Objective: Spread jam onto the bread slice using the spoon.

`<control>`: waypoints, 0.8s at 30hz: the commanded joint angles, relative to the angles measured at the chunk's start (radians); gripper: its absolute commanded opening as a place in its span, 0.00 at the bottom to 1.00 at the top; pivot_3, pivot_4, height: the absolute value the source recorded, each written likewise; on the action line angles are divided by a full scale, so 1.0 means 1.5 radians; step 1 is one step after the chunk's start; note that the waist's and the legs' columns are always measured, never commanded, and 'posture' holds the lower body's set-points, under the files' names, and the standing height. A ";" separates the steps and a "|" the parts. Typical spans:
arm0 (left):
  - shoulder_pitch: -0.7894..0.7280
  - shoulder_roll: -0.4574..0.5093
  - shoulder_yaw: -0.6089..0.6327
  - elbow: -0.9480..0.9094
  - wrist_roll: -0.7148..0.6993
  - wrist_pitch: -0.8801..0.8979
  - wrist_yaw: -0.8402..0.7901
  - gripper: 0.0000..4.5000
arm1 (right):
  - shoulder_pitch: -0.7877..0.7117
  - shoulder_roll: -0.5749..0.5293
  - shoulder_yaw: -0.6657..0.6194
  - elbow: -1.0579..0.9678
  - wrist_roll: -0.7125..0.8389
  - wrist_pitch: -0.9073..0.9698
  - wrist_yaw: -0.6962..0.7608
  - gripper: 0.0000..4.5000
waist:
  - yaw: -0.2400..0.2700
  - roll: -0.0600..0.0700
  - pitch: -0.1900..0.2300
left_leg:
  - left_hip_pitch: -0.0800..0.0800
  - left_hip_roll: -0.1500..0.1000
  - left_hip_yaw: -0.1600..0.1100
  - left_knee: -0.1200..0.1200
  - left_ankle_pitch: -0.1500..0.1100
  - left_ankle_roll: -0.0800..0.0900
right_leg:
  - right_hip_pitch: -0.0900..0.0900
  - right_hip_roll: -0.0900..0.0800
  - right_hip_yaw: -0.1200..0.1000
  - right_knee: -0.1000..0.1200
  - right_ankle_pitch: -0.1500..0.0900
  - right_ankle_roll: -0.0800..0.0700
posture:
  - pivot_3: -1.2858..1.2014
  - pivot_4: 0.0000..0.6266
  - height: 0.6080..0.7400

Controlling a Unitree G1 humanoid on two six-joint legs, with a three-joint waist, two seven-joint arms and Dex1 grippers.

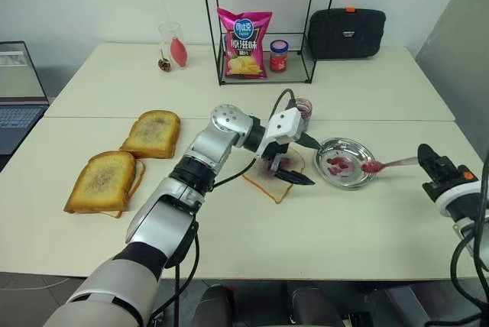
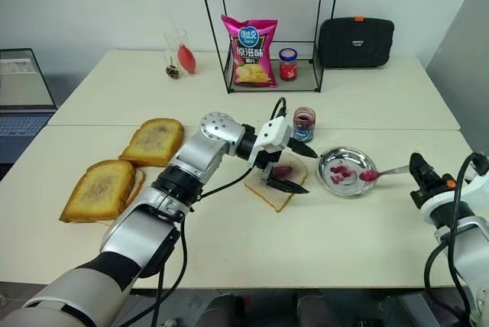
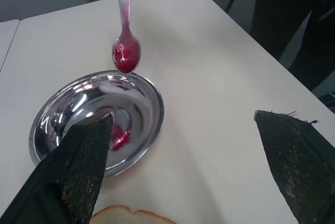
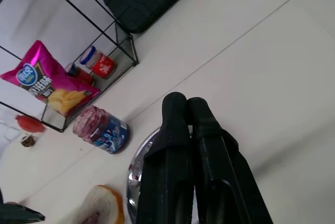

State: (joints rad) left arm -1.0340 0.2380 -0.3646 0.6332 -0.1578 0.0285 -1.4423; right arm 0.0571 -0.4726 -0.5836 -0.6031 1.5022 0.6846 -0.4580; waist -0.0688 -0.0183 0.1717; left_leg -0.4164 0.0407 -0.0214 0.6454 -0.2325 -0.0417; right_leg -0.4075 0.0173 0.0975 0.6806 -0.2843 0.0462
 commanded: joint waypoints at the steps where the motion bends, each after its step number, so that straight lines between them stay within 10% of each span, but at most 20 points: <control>1: -0.011 0.010 0.037 0.004 0.008 -0.010 0.043 1.00 | -0.019 -0.009 0.022 0.037 -0.038 -0.021 0.039 0.01 | 0.001 0.000 0.000 | 0.000 0.000 0.000 0.000 0.000 0.000 | 0.000 0.000 0.000 0.000 0.000 0.000 | 0.52 0.24 1.00; 12: 0.036 0.015 0.055 -0.049 0.003 0.034 0.071 1.00 | -0.051 -0.003 0.058 0.141 -0.116 -0.028 0.118 0.01 | 0.010 0.000 0.000 | 0.000 0.000 0.000 0.000 0.000 0.000 | 0.000 0.000 0.000 0.000 0.000 0.000 | 0.52 0.24 1.00; 24: 0.054 0.024 0.056 -0.079 0.005 0.053 0.075 1.00 | -0.051 0.002 0.051 0.183 -0.162 -0.016 0.156 0.57 | 0.010 0.000 0.000 | 0.000 0.000 0.000 0.000 0.000 0.000 | 0.000 0.000 0.000 0.000 0.000 0.000 | 0.52 0.24 1.00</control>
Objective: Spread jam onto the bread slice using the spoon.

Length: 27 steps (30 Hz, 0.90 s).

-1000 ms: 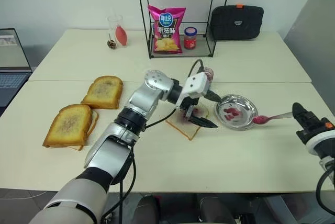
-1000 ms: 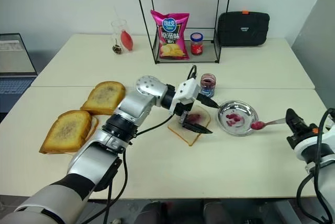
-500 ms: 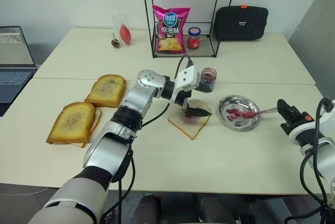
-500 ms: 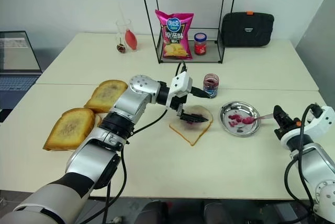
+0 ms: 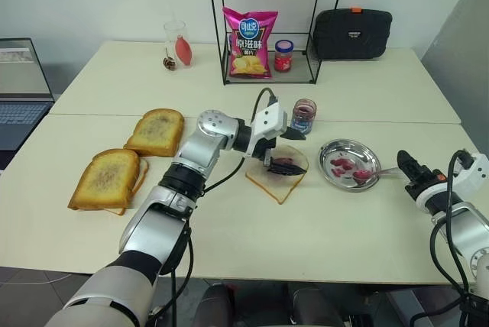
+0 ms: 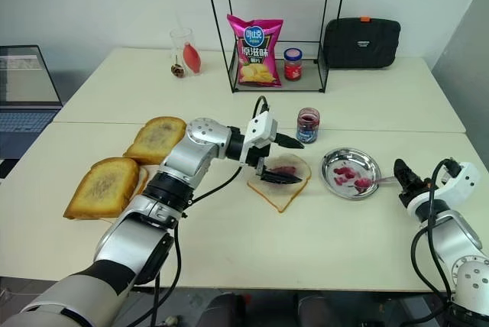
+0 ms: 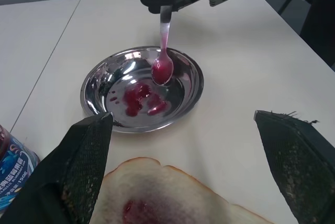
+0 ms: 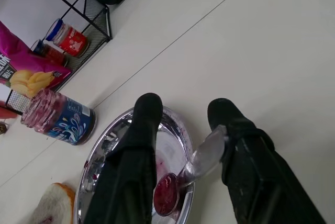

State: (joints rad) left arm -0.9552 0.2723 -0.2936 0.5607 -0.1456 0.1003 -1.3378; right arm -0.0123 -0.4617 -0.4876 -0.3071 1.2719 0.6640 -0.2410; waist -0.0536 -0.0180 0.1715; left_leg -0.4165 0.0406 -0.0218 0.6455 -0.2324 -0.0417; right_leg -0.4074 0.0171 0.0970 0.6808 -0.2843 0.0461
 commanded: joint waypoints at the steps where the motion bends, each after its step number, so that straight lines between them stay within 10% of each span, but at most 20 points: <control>1: 0.002 0.000 0.009 -0.033 -0.003 0.008 0.007 1.00 | -0.006 -0.007 -0.013 -0.014 -0.012 -0.002 0.014 0.63 | 0.000 0.000 0.000 | 0.000 0.000 0.000 0.000 0.000 0.000 | 0.000 0.000 0.000 0.000 0.000 0.000 | 0.52 0.24 1.00; 9: 0.001 -0.001 0.012 -0.038 -0.007 0.018 0.014 1.00 | -0.024 -0.012 -0.006 -0.009 -0.035 0.008 0.026 0.99 | 0.000 0.000 0.000 | 0.000 0.000 0.000 0.000 0.000 0.000 | 0.000 0.000 0.000 0.000 0.000 0.000 | 0.52 0.24 1.00; 27: 0.020 0.013 0.022 -0.068 -0.012 0.039 0.032 1.00 | -0.061 -0.036 0.040 0.005 -0.134 0.055 0.093 0.99 | 0.001 0.000 0.000 | 0.000 0.000 0.000 0.000 0.000 0.000 | 0.000 0.000 0.000 0.000 0.000 0.000 | 0.52 0.24 1.00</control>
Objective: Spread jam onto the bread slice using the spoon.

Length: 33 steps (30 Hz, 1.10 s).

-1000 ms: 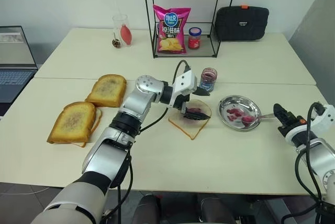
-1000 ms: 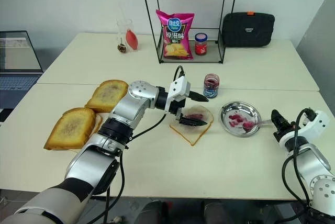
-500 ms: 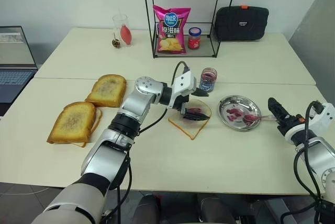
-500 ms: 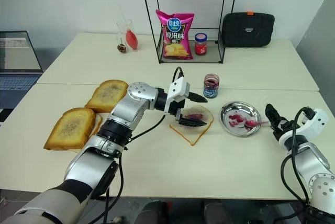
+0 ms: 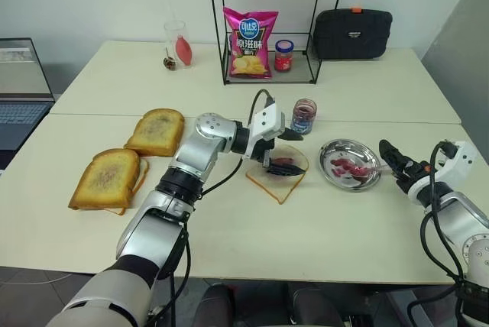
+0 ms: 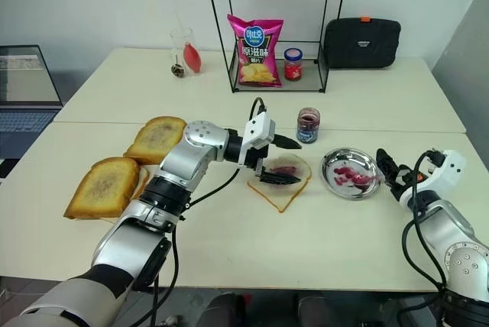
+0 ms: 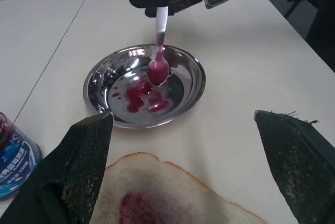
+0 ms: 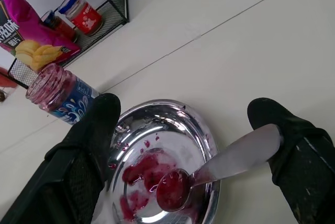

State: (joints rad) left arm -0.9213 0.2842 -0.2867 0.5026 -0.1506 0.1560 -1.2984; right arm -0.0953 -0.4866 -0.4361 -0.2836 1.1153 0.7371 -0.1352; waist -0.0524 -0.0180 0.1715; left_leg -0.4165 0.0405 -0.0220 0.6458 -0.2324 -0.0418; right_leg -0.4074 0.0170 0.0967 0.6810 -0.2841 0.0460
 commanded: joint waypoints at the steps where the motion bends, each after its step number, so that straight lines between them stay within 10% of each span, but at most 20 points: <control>1: -0.001 0.006 0.018 -0.030 -0.009 0.003 0.007 1.00 | -0.002 -0.028 0.016 -0.011 -0.049 0.008 0.032 0.99 | 0.000 0.000 0.000 | 0.000 0.000 0.000 0.000 0.000 0.000 | 0.000 0.000 0.000 0.000 0.000 0.000 | 0.52 0.24 1.00; 24: -0.001 0.029 0.027 -0.016 -0.002 -0.008 0.040 1.00 | 0.018 -0.083 0.023 -0.053 -0.294 -0.005 0.119 0.99 | 0.000 0.000 0.000 | 0.000 0.000 0.000 0.000 0.000 0.000 | 0.000 0.000 0.000 0.000 0.001 -0.001 | 0.52 0.24 1.00; 33: -0.035 0.125 0.088 0.053 -0.010 0.018 0.019 1.00 | 0.021 -0.201 -0.149 -0.233 -0.069 0.147 0.167 0.99 | -0.001 0.000 0.000 | 0.001 0.000 -0.001 0.000 0.000 0.000 | 0.000 0.000 -0.001 0.000 0.001 -0.001 | 0.52 0.24 1.00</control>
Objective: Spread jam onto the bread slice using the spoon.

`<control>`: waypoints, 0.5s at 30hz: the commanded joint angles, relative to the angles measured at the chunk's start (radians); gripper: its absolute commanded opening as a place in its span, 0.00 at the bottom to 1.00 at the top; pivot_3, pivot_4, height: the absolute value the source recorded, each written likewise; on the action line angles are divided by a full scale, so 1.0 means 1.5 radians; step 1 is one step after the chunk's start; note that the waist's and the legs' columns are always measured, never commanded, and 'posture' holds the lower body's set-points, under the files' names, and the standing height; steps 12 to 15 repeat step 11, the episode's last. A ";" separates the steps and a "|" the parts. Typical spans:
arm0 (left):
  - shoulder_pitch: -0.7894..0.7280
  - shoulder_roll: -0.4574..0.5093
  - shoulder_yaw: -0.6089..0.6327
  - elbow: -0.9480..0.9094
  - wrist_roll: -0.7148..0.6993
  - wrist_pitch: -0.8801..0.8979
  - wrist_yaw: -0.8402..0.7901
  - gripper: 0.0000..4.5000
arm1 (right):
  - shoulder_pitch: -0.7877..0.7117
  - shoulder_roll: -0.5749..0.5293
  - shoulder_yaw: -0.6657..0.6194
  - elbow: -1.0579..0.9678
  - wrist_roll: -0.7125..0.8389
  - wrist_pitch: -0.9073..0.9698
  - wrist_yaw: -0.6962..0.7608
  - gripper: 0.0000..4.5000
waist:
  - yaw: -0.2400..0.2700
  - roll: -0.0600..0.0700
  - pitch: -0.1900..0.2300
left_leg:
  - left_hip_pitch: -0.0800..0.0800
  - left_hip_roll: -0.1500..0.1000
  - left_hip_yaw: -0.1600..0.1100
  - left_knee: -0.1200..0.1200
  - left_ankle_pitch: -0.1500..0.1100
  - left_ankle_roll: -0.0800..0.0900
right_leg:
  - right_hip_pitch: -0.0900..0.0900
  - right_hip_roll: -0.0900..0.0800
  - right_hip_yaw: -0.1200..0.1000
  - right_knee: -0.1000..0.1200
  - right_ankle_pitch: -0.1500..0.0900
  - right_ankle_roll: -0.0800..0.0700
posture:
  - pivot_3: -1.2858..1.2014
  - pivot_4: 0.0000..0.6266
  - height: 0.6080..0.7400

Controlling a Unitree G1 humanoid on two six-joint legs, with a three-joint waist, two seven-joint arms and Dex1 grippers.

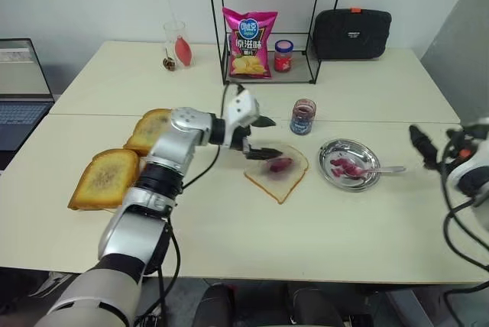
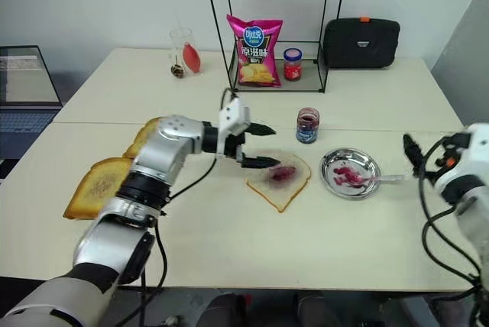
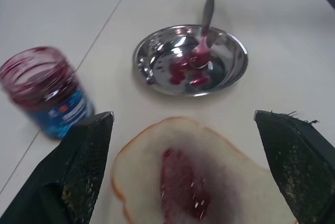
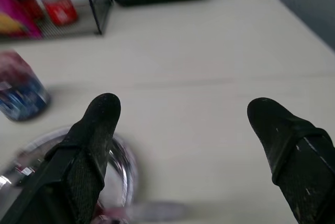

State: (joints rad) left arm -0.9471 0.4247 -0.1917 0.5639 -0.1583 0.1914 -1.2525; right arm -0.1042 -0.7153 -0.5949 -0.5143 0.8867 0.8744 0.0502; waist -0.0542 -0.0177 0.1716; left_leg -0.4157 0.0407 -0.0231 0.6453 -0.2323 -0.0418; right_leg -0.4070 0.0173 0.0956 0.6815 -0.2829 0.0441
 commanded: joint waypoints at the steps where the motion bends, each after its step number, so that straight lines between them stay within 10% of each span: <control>1: -0.021 0.046 0.029 0.020 -0.005 0.001 -0.021 1.00 | 0.054 -0.079 -0.053 -0.107 0.102 0.073 0.078 0.99 | 0.001 0.000 0.000 | 0.000 0.000 0.000 0.000 0.000 0.000 | 0.000 0.000 0.000 0.000 0.000 0.000 | 0.52 0.24 1.00; 15: -0.056 0.125 0.032 0.103 0.006 0.005 -0.100 1.00 | 0.335 -0.196 -0.226 -0.267 0.105 0.112 0.339 0.99 | 0.013 -0.004 0.002 | -0.001 -0.001 0.000 0.001 0.000 0.000 | 0.001 -0.001 -0.001 -0.001 -0.001 0.002 | 0.52 0.24 1.00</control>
